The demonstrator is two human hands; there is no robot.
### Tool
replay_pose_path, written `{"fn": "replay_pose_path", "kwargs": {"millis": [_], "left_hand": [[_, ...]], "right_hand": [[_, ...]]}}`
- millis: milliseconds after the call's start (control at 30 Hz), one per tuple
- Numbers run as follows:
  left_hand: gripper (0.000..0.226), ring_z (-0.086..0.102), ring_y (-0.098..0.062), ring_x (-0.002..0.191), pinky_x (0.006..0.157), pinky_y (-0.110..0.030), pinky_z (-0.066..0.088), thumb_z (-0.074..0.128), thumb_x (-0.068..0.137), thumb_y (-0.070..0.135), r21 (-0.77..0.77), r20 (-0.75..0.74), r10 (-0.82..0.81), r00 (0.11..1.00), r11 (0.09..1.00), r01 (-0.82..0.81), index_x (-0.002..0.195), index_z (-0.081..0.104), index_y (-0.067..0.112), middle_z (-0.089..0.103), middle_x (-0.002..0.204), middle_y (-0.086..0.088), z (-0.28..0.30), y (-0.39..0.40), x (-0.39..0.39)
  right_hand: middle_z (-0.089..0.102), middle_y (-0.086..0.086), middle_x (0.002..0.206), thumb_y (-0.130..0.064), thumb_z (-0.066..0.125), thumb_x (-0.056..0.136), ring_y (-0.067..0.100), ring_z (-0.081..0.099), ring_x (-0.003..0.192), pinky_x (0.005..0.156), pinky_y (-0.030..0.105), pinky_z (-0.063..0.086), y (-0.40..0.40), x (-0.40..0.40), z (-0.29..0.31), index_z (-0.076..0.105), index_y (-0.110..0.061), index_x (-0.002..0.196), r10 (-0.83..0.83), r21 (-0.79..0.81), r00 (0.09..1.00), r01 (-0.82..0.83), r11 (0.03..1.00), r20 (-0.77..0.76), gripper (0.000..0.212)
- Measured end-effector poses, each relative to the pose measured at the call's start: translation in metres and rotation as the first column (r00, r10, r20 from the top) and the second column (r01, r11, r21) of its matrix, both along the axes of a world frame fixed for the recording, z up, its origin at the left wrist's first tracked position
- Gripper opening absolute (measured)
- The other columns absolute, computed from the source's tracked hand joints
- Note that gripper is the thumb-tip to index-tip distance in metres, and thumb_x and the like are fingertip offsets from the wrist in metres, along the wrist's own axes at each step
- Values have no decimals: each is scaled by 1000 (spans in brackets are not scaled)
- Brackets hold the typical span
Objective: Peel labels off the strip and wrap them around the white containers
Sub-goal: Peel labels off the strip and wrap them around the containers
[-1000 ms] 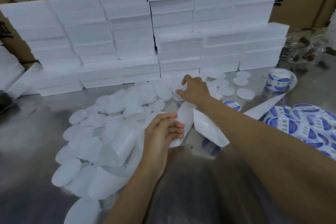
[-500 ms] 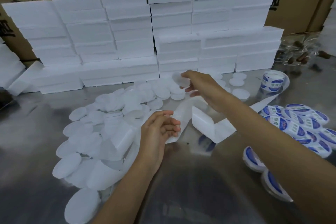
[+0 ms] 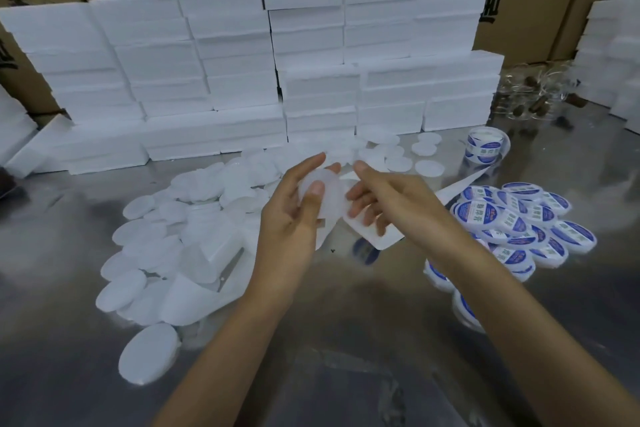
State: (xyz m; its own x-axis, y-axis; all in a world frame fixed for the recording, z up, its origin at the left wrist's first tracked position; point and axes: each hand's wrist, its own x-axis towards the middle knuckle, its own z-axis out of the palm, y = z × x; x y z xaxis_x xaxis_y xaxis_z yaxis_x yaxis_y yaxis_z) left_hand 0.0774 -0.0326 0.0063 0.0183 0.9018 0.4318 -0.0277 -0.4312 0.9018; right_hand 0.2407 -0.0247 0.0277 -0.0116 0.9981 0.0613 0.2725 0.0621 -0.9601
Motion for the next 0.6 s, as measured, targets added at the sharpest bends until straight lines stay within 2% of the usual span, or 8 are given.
{"fn": "replay_pose_path", "kwargs": {"millis": [67, 100, 167, 233, 300, 400, 500, 600], "left_hand": [[25, 68, -14, 113, 83, -30, 61, 48, 105, 19, -73, 72, -23, 997, 997, 29, 126, 61, 26, 68, 121, 14, -4, 3, -1], [23, 71, -18, 108, 80, -31, 62, 48, 105, 18, -115, 100, -22, 995, 993, 33, 123, 62, 23, 68, 119, 12, -6, 4, -1], [21, 74, -19, 98, 71, -29, 62, 46, 106, 13, -171, 113, -5, 994, 985, 25, 115, 64, 19, 70, 110, 13, -11, 6, 0], [25, 75, -19, 95, 69, -28, 61, 44, 106, 6, -220, 106, -23, 994, 974, 46, 106, 67, 16, 70, 108, 9, -16, 8, 0], [32, 74, -20, 99, 72, -28, 61, 47, 102, -3, -269, 88, -51, 995, 960, 73, 102, 70, 19, 69, 113, 9, -23, 9, 1], [36, 73, -14, 100, 72, -25, 60, 56, 94, -6, -278, 22, -41, 999, 960, 45, 99, 71, 27, 69, 103, 23, -29, 11, 1], [24, 69, -11, 103, 71, -23, 59, 65, 93, 2, -190, -82, 1, 997, 982, -16, 99, 69, 26, 68, 103, 23, -33, 12, 1], [22, 64, -3, 106, 71, -18, 56, 65, 95, 8, -82, -230, 81, 970, 991, -102, 102, 68, 30, 66, 108, 24, -35, 13, 1]], "right_hand": [[71, -10, 85, -41, 58, 93, 8, 63, 80, 71, 24, 44, 2, 15, -10, 70, -23, 89, -178, 168, 971, 151, 974, 161, 22], [68, -14, 94, -38, 62, 90, 8, 61, 90, 75, 25, 43, 2, 23, -14, 68, -26, 96, -170, 172, 943, 124, 977, 287, 15], [59, -15, 116, -43, 69, 80, 10, 54, 109, 91, 31, 42, 1, 36, -26, 60, -30, 118, -24, 41, 810, 0, 999, 586, 41], [57, -13, 124, -48, 70, 76, 15, 51, 116, 102, 39, 39, 2, 40, -38, 56, -33, 126, 72, -46, 670, -56, 997, 739, 54], [62, -11, 122, -41, 66, 84, 18, 54, 115, 103, 40, 38, 3, 36, -47, 61, -33, 119, 41, 5, 657, -69, 998, 753, 37], [69, -5, 102, -30, 57, 94, 23, 60, 98, 90, 38, 44, 5, 32, -50, 68, -25, 99, -39, 103, 707, -48, 994, 706, 13], [67, -8, 83, -26, 53, 98, 18, 60, 84, 75, 32, 45, 2, 28, -45, 62, -21, 83, -8, 83, 854, -41, 996, 521, 17], [67, 2, 80, -20, 50, 100, 11, 57, 72, 71, 30, 42, -3, 21, -36, 60, -14, 86, 46, 38, 943, -62, 997, 330, 18]]}}
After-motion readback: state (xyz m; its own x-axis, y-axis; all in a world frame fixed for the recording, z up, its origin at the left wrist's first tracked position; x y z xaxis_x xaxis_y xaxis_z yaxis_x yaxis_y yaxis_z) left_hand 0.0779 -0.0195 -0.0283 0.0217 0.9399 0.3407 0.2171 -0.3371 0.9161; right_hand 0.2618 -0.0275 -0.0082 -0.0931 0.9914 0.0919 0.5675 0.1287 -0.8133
